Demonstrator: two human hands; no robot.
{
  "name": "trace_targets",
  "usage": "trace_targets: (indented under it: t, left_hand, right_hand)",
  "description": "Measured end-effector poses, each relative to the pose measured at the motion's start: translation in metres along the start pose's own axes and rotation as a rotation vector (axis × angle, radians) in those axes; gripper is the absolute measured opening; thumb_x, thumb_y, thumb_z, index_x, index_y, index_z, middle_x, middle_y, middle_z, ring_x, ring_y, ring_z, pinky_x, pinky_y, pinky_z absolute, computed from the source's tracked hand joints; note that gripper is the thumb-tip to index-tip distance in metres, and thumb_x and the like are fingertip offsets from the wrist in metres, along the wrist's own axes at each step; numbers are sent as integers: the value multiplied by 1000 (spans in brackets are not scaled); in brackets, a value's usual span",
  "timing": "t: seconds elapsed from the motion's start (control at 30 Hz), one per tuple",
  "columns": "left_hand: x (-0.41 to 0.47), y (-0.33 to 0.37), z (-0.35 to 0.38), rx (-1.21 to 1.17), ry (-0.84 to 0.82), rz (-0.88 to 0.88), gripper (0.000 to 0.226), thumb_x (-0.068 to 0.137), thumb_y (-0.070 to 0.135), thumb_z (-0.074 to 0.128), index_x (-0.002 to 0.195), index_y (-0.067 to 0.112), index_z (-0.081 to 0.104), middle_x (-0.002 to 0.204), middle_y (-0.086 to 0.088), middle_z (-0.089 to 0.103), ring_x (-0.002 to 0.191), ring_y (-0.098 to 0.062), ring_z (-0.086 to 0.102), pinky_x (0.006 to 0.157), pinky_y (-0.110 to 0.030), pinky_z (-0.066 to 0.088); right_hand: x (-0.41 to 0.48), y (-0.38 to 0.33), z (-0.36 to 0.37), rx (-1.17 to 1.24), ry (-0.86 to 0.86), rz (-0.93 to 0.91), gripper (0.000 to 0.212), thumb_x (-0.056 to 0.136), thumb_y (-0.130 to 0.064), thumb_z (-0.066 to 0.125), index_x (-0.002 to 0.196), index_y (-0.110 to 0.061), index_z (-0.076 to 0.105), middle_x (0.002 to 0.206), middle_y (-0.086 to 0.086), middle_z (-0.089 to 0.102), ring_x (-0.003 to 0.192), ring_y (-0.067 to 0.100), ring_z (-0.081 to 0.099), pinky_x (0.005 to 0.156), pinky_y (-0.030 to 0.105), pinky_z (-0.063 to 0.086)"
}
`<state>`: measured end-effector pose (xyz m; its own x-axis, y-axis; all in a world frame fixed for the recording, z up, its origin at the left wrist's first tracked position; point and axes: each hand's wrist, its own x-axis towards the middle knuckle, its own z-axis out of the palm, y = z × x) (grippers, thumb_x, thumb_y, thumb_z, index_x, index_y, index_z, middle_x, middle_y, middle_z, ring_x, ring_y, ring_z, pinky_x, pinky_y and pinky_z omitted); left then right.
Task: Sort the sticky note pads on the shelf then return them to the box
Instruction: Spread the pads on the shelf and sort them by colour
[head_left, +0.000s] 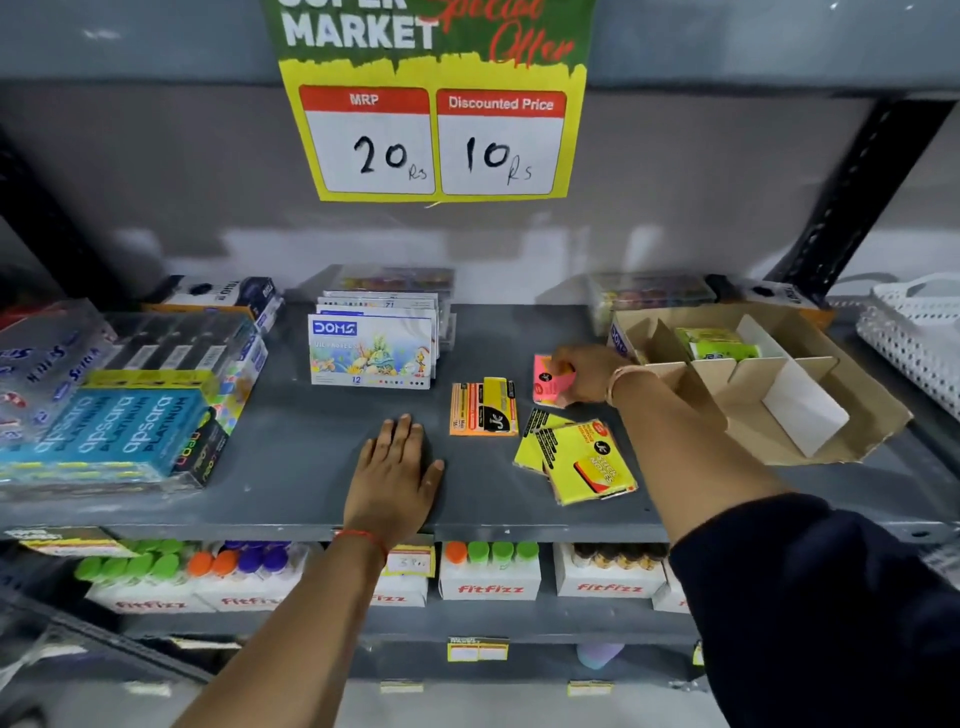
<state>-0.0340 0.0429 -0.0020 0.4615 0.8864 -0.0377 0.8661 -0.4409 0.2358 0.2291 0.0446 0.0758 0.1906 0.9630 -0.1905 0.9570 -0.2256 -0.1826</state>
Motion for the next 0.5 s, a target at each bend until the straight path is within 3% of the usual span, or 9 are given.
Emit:
trace_targets:
  t: [0.13,0.23,0.3,0.37,0.43,0.5]
  left_hand:
    - [1,0,0,12,-4,-1,68,89,47,10,145,10,8,159,-7,4,147,-21,-2,120,-36,1]
    - [-1,1,-1,8,3,-1,71,87,52,8,145,10,11,159,-7,6,147,-22,0,120,-36,2]
    - [-2,2,-2,1,4,-4,67,90,48,13,145,10,12,159,-7,6,147,-22,0,120,-37,3]
    - [-2,3,-3,-5,3,-4,58,97,39,23,145,9,11,159,-7,5,147,-22,0,120,-37,3]
    - [-3,5,-4,-14,9,-2,56,98,35,26,145,9,12,159,-7,5,147,-23,0,120,-38,3]
    - [-4,6,-6,-26,7,-2,56,98,35,27,145,8,12,158,-8,6,147,-23,1,120,-39,3]
  right_hand:
    - [-3,4,11,8,-36,-41,44,85,-16,64,127,-12,52,140,10,48,126,28,47,101,26,36]
    - [-11,5,-6,13,5,-102,46,89,-23,60,133,-15,51,155,6,30,139,24,35,113,28,26]
    - [-28,2,-19,20,-35,-145,49,87,-23,62,134,-13,51,153,6,34,139,24,35,115,30,26]
    - [-51,-5,-21,-76,-178,-214,66,81,-27,69,140,-14,43,152,4,36,139,23,35,115,33,28]
    - [-72,-8,-11,-126,-330,-209,94,71,-27,78,147,-13,25,157,2,23,144,21,25,118,31,23]
    - [-85,-7,2,-204,-356,-200,106,68,-24,81,149,-13,14,159,4,14,146,20,19,117,29,22]
